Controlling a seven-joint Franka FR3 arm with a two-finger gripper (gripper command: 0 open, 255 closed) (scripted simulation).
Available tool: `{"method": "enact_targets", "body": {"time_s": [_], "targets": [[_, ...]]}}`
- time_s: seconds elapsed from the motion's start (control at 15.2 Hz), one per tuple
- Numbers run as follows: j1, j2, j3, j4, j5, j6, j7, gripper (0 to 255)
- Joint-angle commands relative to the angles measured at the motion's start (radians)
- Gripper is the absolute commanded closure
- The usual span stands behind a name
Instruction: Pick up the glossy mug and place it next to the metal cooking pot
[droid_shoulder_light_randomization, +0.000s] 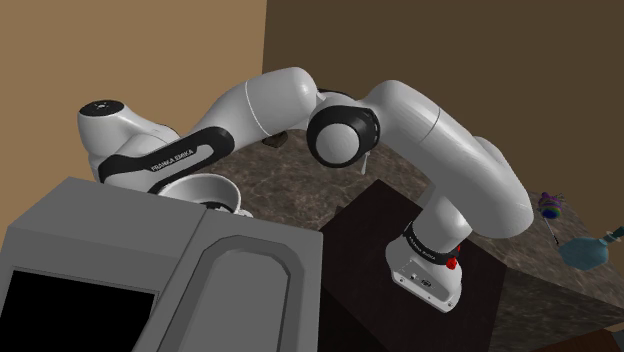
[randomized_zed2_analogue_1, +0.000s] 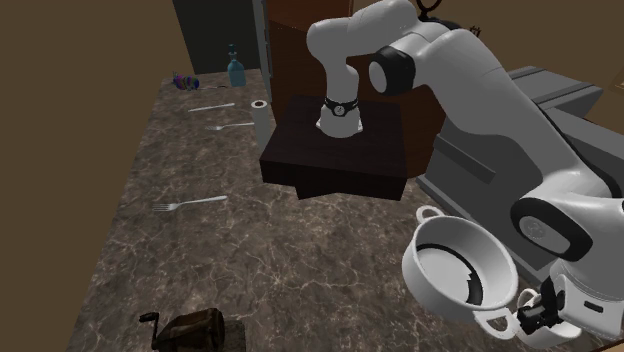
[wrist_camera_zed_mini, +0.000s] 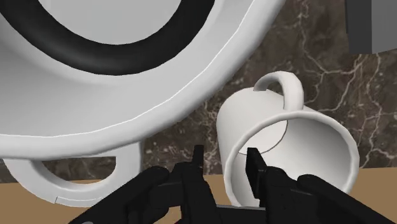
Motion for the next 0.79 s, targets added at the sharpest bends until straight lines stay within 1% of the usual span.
{"method": "enact_targets", "body": {"time_s": [0.0, 0.07, 0.2, 0.46, 0.73], "targets": [[0.001, 0.011, 0.0, -0.004, 0.002, -0.004, 0.0, 255], [-0.002, -0.002, 0.001, -0.024, 0.001, 0.003, 0.001, 255], [-0.003, -0.004, 0.001, -0.029, 0.001, 0.004, 0.001, 255], [0.001, 0.003, 0.001, -0.015, 0.001, -0.002, 0.002, 255], [-0.005, -0.044, 0.005, -0.047, 0.003, -0.018, 0.004, 255]]}}
